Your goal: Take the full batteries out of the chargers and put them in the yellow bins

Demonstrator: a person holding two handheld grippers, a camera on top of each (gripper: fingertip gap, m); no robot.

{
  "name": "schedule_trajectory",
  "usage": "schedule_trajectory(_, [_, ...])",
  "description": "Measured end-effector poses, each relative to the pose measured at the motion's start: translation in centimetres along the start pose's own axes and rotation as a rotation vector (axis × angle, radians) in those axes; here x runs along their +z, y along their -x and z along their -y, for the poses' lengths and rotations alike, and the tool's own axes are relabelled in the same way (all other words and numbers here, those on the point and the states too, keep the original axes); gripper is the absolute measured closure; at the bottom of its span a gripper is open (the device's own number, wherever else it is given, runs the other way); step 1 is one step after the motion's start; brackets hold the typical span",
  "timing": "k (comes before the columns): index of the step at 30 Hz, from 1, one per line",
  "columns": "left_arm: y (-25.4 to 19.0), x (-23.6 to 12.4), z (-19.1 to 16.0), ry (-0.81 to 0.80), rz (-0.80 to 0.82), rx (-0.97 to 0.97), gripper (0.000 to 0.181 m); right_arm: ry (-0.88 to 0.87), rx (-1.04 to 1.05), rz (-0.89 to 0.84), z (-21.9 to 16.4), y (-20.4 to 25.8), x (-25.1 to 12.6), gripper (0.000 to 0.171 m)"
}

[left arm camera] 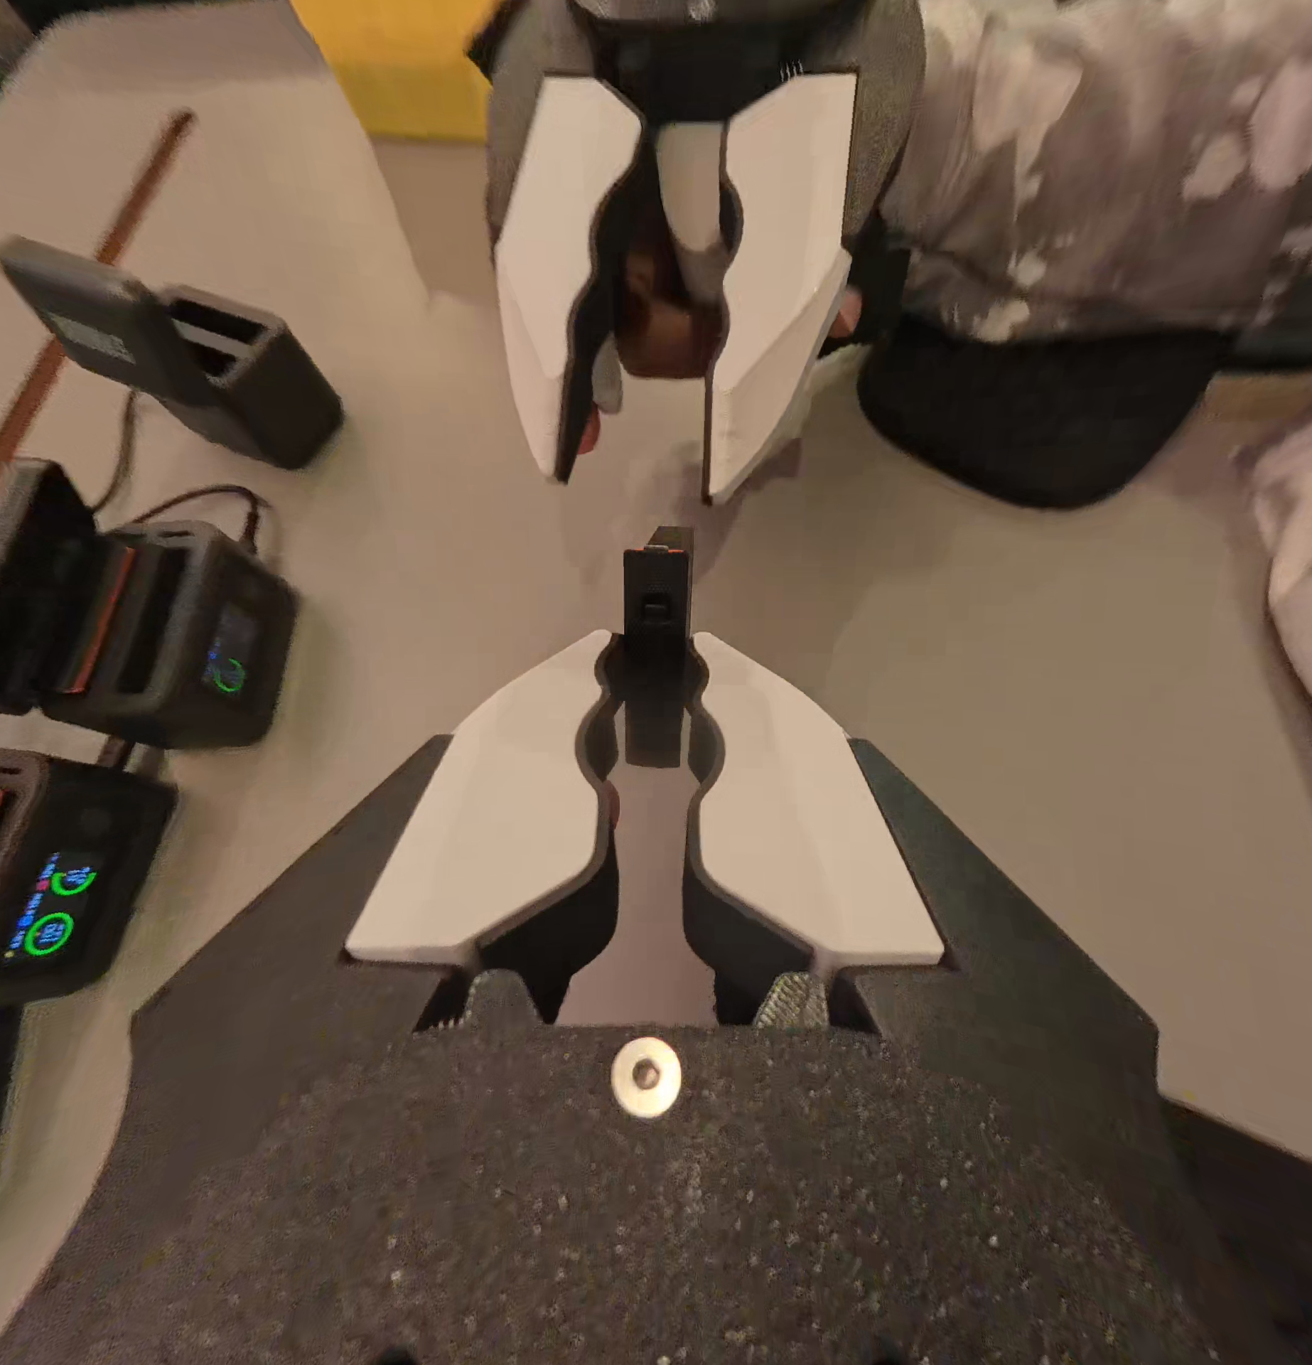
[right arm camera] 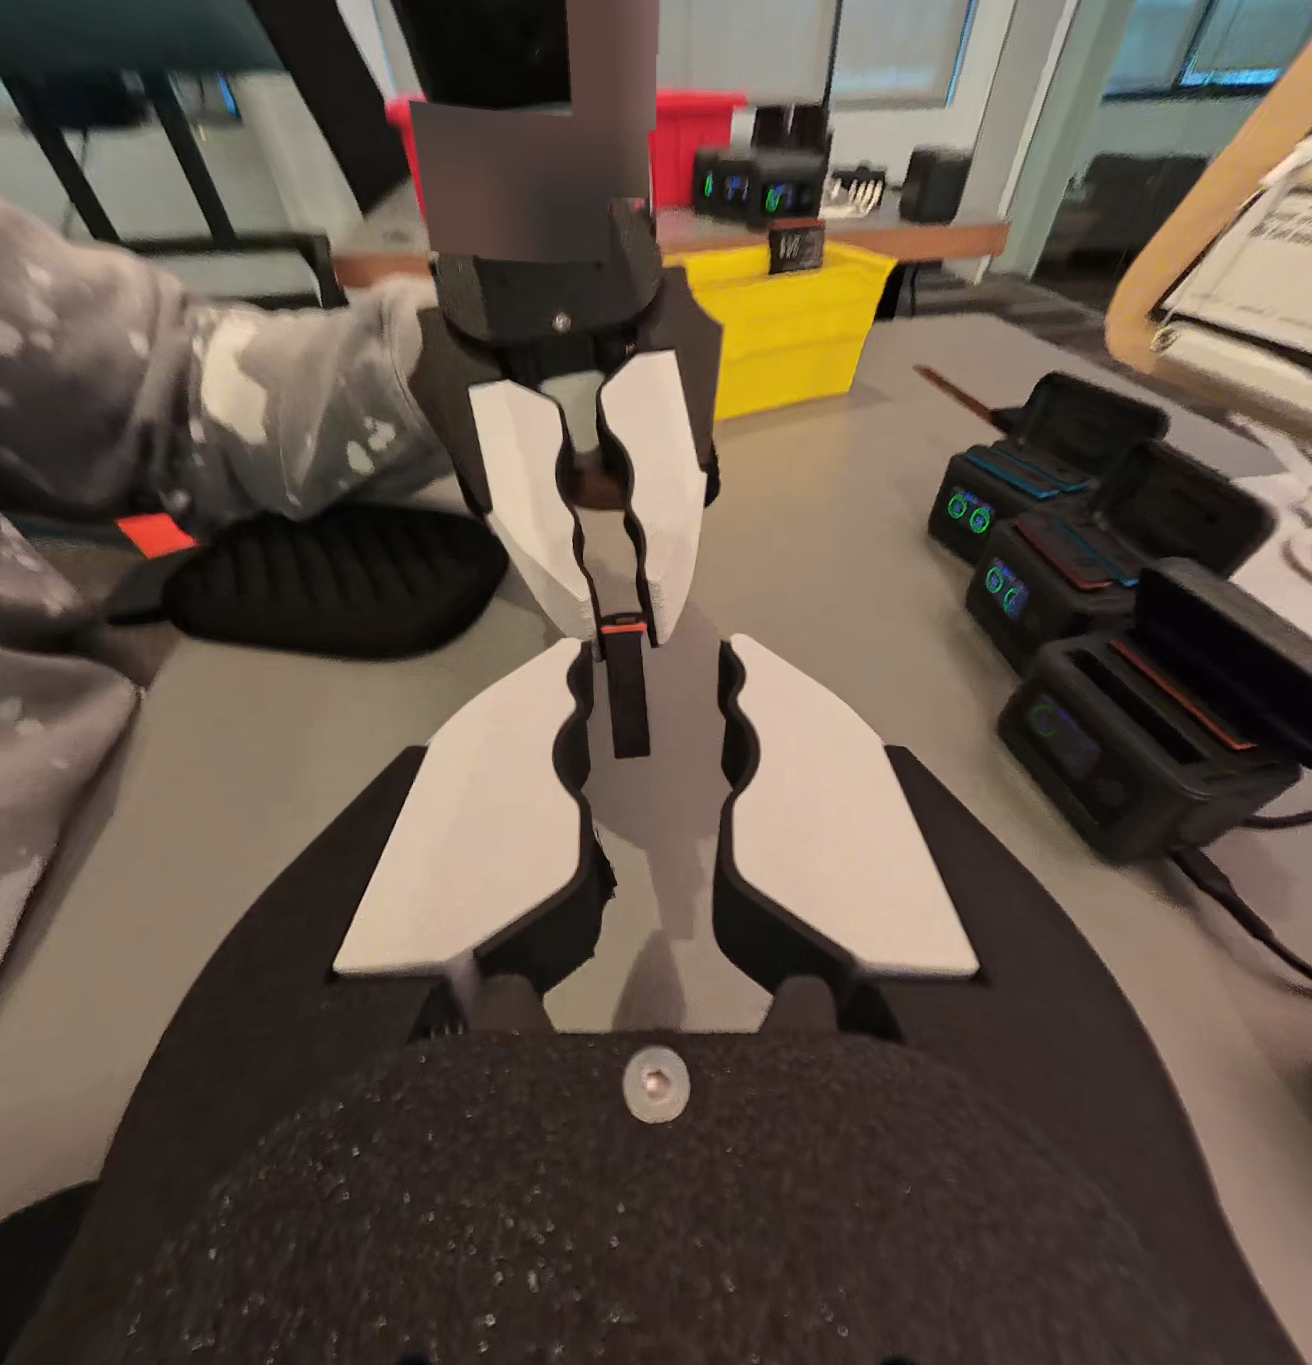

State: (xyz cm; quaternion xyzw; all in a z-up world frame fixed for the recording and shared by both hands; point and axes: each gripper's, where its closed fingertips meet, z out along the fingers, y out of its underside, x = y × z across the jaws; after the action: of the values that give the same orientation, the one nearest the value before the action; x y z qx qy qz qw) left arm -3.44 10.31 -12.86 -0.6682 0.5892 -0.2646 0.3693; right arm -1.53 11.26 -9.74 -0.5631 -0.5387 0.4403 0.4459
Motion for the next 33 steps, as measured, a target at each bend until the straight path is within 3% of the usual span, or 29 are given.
schedule_trajectory(3, [-0.9,0.8,-0.5,0.046,-0.023,0.028,0.166,0.155,-0.058,0.024,-2.5,1.0,1.3,0.140])
schedule_trajectory(5, [-1.0,0.9,-0.4,0.048,-0.024,0.041,0.166,0.222,-0.077,0.048,-3.8,1.6,2.0,0.158])
schedule_trajectory(7, [-0.8,0.8,-0.1,0.026,-0.011,0.041,0.166,0.214,-0.084,0.050,-3.9,1.7,2.1,0.161])
schedule_trajectory(10, [0.0,-0.3,2.2,-0.182,0.025,0.004,0.163,0.047,-0.023,0.058,-1.5,1.3,1.4,0.161])
schedule_trajectory(13, [0.6,-1.7,4.3,-0.394,0.010,-0.099,0.142,-0.275,0.079,0.076,3.3,0.8,-0.7,0.161])
schedule_trajectory(15, [0.2,-2.2,5.8,-0.527,-0.025,-0.166,0.144,-0.471,0.148,0.101,5.8,0.6,-2.1,0.162])
schedule_trajectory(19, [-0.2,-2.9,8.1,-0.672,-0.053,-0.219,0.156,-0.519,0.170,0.111,6.1,0.7,-1.8,0.162])
schedule_trajectory(21, [-0.1,-3.0,8.0,-0.662,-0.046,-0.209,0.170,-0.502,0.165,0.133,5.9,1.1,-1.4,0.161])
schedule_trajectory(24, [-0.3,-2.7,7.1,-0.595,-0.054,-0.187,0.171,-0.409,0.146,0.132,5.2,1.2,-1.0,0.159])
schedule_trajectory(28, [0.0,-1.1,4.0,-0.376,0.026,-0.055,0.170,-0.191,0.051,0.042,3.4,0.6,-0.6,0.137])
schedule_trajectory(33, [-0.2,0.9,1.4,-0.226,0.037,0.003,0.170,0.056,-0.106,-0.026,0.4,1.0,0.7,0.156])
